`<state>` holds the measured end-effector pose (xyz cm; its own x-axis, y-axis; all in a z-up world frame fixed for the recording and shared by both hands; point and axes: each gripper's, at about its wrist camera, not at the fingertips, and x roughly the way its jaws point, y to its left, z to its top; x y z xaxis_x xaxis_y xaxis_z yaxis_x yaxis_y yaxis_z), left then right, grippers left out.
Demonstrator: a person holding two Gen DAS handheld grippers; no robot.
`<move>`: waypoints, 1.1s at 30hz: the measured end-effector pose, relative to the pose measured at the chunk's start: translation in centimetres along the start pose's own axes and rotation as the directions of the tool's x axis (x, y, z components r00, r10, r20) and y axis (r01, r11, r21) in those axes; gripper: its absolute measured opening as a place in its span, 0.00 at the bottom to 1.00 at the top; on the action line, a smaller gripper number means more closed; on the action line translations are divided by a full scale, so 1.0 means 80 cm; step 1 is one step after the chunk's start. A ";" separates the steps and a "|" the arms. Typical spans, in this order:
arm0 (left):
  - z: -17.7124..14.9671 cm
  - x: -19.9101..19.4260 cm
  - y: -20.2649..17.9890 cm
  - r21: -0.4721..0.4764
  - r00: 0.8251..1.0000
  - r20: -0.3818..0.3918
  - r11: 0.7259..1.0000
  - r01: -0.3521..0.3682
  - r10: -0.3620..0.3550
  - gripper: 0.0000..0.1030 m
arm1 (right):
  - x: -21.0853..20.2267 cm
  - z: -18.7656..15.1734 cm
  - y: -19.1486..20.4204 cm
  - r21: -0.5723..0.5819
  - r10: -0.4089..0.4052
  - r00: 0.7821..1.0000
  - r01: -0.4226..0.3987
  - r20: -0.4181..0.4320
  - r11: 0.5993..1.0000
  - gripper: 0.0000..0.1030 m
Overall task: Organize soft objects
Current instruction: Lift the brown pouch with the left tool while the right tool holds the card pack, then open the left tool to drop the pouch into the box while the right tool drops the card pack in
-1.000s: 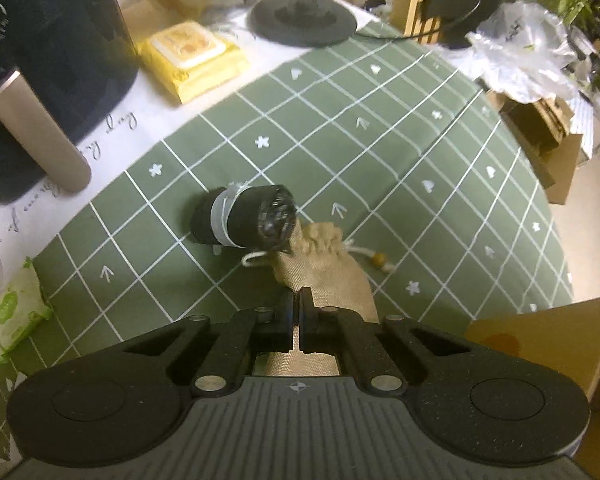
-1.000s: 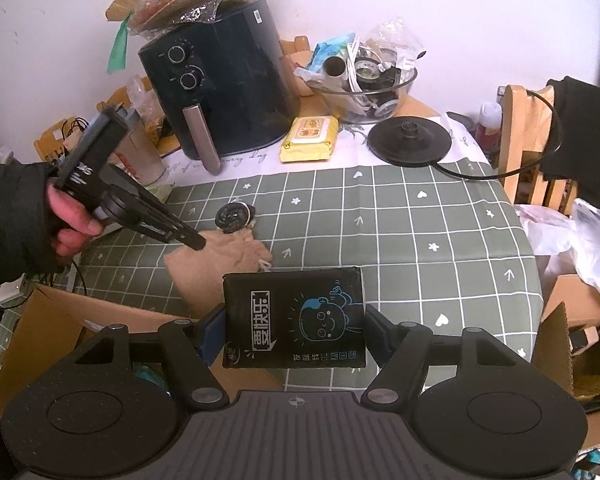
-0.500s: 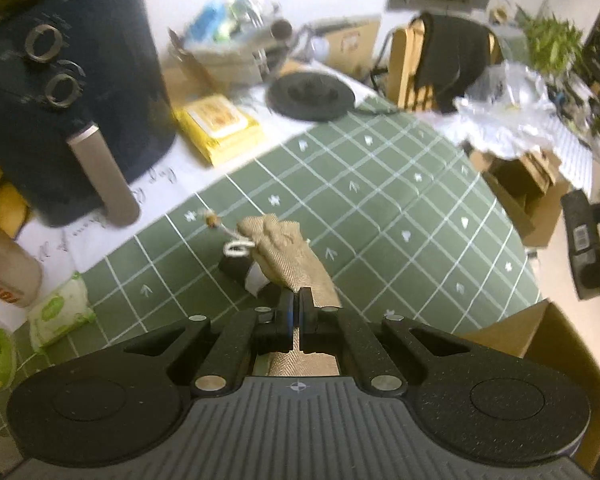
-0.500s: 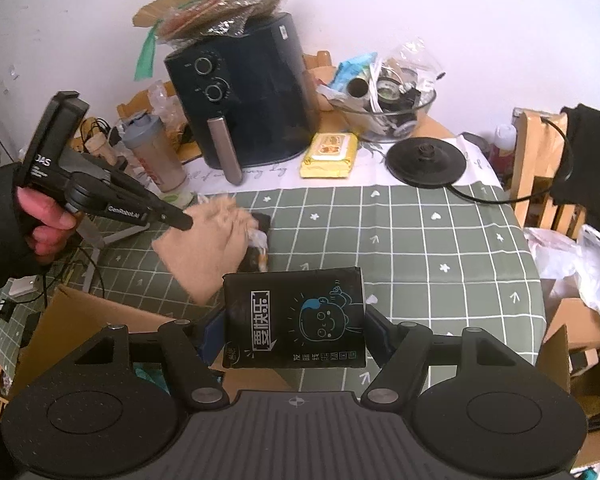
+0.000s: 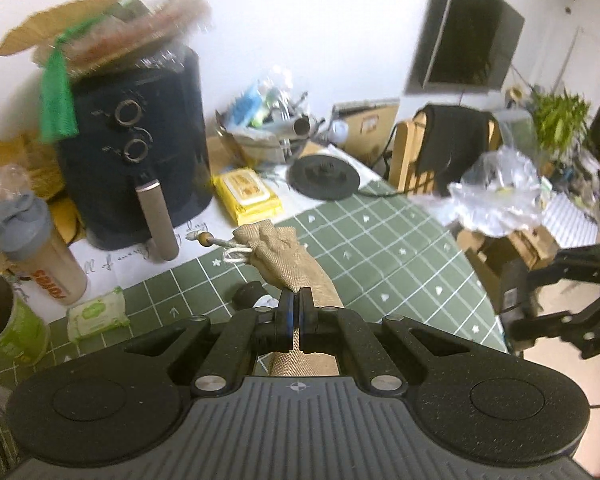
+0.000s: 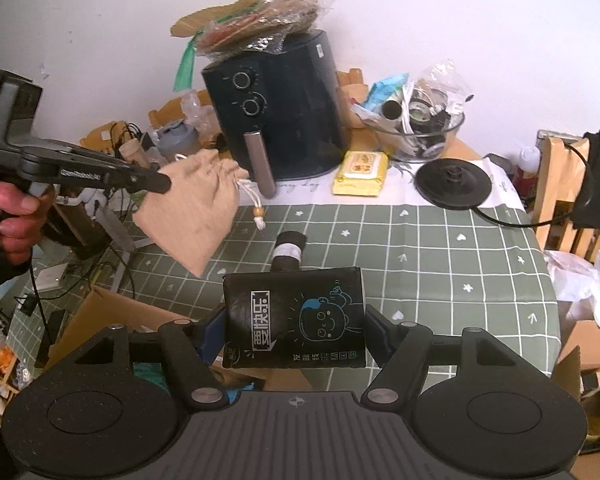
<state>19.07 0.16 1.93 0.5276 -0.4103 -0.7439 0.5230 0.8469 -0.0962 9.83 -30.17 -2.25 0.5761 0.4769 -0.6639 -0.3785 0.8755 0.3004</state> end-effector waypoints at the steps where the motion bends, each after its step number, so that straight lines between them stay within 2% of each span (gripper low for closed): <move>1: -0.002 -0.008 -0.001 -0.009 1.000 0.010 1.000 -0.002 0.002 0.02 | -0.001 0.000 0.001 -0.002 0.006 1.000 -0.006 0.002 1.000 0.69; 13: -0.038 -0.074 -0.029 -0.073 0.999 0.044 0.997 -0.023 0.026 0.02 | -0.016 -0.008 0.017 -0.039 0.067 0.997 -0.066 0.024 0.997 0.69; 24: -0.073 -0.113 -0.056 -0.130 0.998 0.058 0.991 0.039 -0.032 0.02 | -0.033 -0.017 0.029 -0.065 0.101 0.995 -0.098 0.029 0.993 0.69; 28: -0.096 -0.109 -0.060 -0.169 0.999 0.027 0.984 0.047 -0.043 0.03 | -0.036 -0.020 0.031 -0.072 0.111 0.993 -0.109 0.025 0.991 0.69; 31: -0.122 -0.091 -0.062 -0.183 0.998 -0.058 0.983 -0.023 0.012 0.09 | -0.037 -0.025 0.033 -0.075 0.120 0.993 -0.119 0.016 0.990 0.69; 33: -0.142 -0.075 -0.060 -0.199 0.990 -0.134 0.978 -0.069 0.043 0.30 | -0.036 -0.030 0.035 -0.077 0.127 0.992 -0.126 0.008 0.989 0.69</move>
<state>5.77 2.39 -0.66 0.4552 -0.3250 -0.8290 0.3421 0.9234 -0.1741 5.35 -29.27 -1.15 0.5294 0.5846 -0.6148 -0.5023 0.8000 0.3282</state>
